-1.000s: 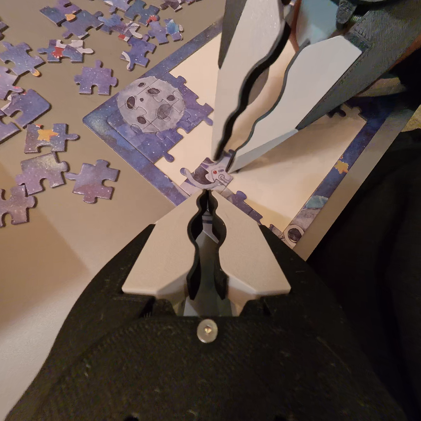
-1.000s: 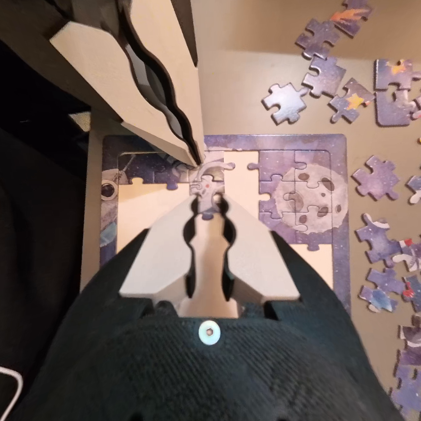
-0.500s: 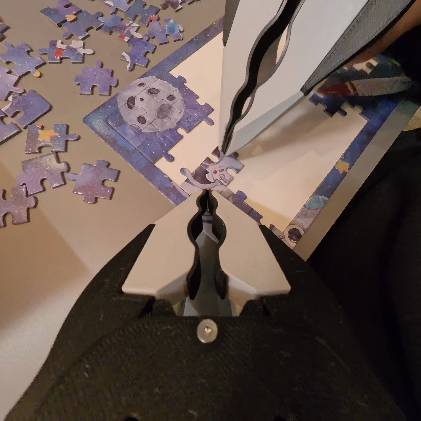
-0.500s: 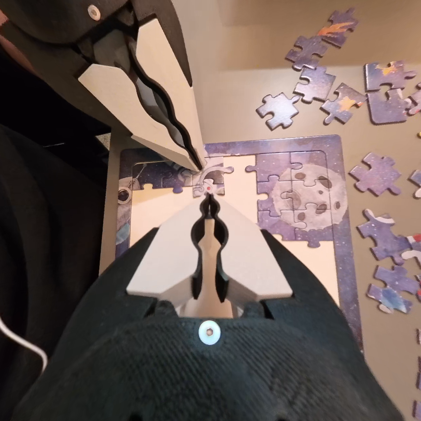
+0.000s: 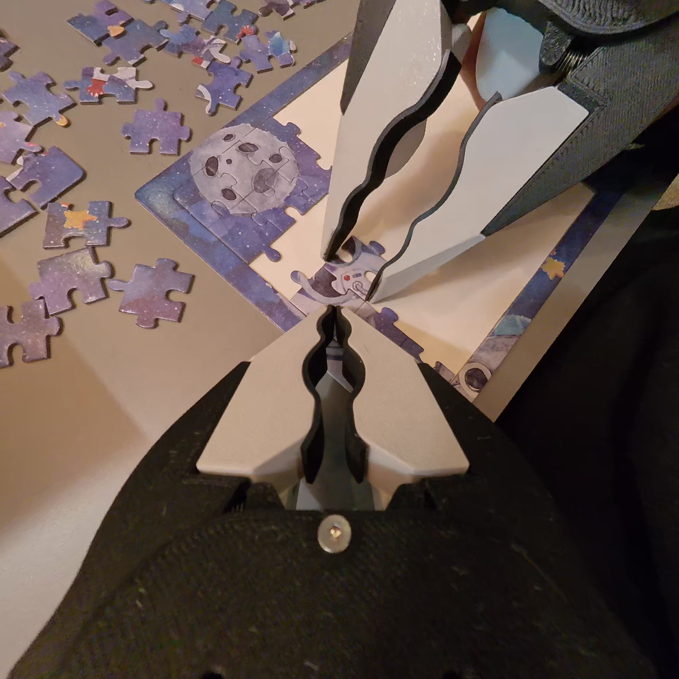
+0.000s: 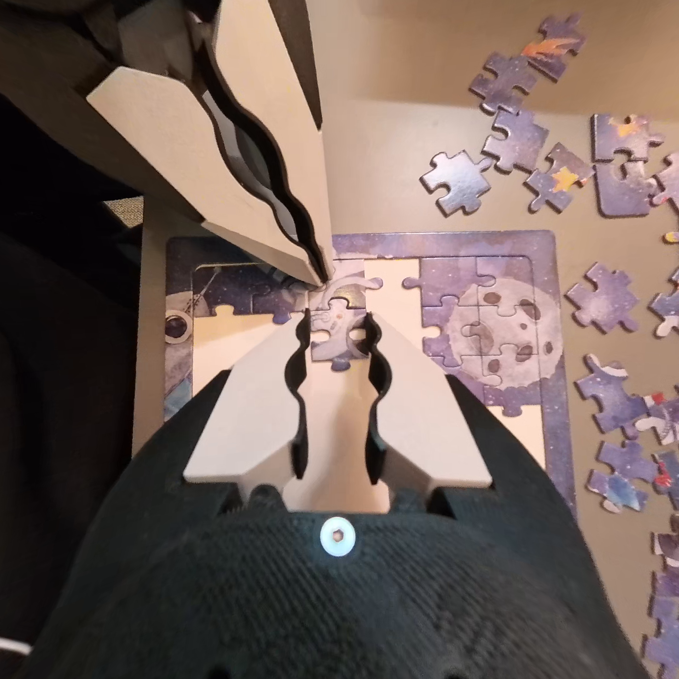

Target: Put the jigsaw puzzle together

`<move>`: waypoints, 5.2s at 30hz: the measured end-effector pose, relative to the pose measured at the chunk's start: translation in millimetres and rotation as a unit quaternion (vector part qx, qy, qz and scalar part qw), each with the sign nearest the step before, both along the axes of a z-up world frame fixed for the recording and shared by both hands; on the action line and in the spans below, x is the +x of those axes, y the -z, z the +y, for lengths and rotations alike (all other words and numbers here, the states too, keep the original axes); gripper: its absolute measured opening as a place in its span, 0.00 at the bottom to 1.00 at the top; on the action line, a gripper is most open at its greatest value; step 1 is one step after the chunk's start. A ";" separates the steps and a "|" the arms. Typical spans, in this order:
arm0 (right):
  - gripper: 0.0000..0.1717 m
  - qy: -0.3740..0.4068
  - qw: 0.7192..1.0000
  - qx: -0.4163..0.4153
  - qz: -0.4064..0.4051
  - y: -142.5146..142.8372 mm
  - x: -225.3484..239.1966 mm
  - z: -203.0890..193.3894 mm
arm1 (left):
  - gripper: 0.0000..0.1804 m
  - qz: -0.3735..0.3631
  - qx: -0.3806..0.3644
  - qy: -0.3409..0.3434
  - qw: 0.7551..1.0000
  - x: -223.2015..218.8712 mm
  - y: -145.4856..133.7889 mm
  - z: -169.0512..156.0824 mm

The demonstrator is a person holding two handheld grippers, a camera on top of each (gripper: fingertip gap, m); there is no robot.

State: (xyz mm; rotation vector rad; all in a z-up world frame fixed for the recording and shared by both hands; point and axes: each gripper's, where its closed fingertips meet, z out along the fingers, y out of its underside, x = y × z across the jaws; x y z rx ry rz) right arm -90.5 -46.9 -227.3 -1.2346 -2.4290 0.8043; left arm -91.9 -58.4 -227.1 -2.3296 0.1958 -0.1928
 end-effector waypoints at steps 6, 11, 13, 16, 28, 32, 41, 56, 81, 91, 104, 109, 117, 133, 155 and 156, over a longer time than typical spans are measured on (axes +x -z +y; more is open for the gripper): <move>0.16 -0.006 1.000 -0.015 -0.008 -1.2 -0.1 -0.3 | 0.00 -0.001 0.000 0.000 1.000 0.0 -0.1 0.0; 0.11 -0.016 0.999 -0.049 -0.013 -6.7 1.4 -6.3 | 0.00 -0.004 -0.001 0.000 1.000 -0.1 -0.1 0.0; 0.06 -0.015 0.998 -0.068 -0.007 -12.5 0.1 -8.2 | 0.00 -0.004 -0.001 0.000 1.000 -0.1 -0.1 0.0; 0.13 -0.004 0.999 -0.051 -0.015 -9.8 -0.6 0.9 | 0.00 -0.004 -0.001 0.000 1.000 -0.1 -0.1 0.0; 0.22 0.005 0.999 -0.032 -0.005 -1.3 -0.8 5.0 | 0.00 -0.003 -0.001 0.000 1.000 0.0 -0.2 -0.1; 0.17 -0.001 1.000 -0.023 -0.004 -0.6 0.2 5.1 | 0.00 -0.001 0.000 0.000 1.000 0.0 -0.2 -0.2; 0.17 0.027 0.999 -0.032 0.012 -12.6 10.7 19.5 | 0.01 0.008 -0.002 0.004 1.000 -0.5 -1.5 -4.4; 0.17 0.210 0.975 0.067 0.028 -45.3 112.0 144.0 | 0.45 0.066 0.023 -0.131 0.989 4.4 -5.4 -22.1; 0.18 0.421 0.903 0.012 0.086 -48.3 255.0 266.7 | 0.48 0.061 0.018 -0.185 0.981 36.6 -20.2 -49.4; 0.23 0.334 0.924 0.066 0.174 -84.8 226.5 234.5 | 0.47 0.096 0.018 -0.161 0.982 36.9 -22.6 -60.6; 0.42 0.021 0.996 -0.048 0.070 -44.3 182.7 62.7 | 0.44 0.075 0.001 -0.158 0.985 35.0 -0.4 -61.1; 0.40 -0.009 0.999 -0.002 0.053 -19.5 162.5 39.4 | 0.43 0.034 0.005 -0.161 0.986 33.3 2.9 -57.0; 0.42 0.021 0.999 -0.009 0.044 -1.5 150.9 52.5 | 0.40 0.029 0.013 -0.157 0.987 32.5 2.8 -46.3; 0.36 0.062 0.995 0.010 0.078 -3.9 139.8 73.8 | 0.36 0.023 0.035 -0.177 0.983 17.8 1.4 -22.3; 0.31 0.163 0.878 -0.177 0.415 -121.5 143.0 140.2 | 0.41 0.036 0.058 -0.233 0.970 -1.8 -1.8 -2.7; 0.31 0.163 0.880 -0.174 0.410 -119.3 141.4 139.4 | 0.37 0.036 0.059 -0.230 0.971 -0.2 -2.2 -2.9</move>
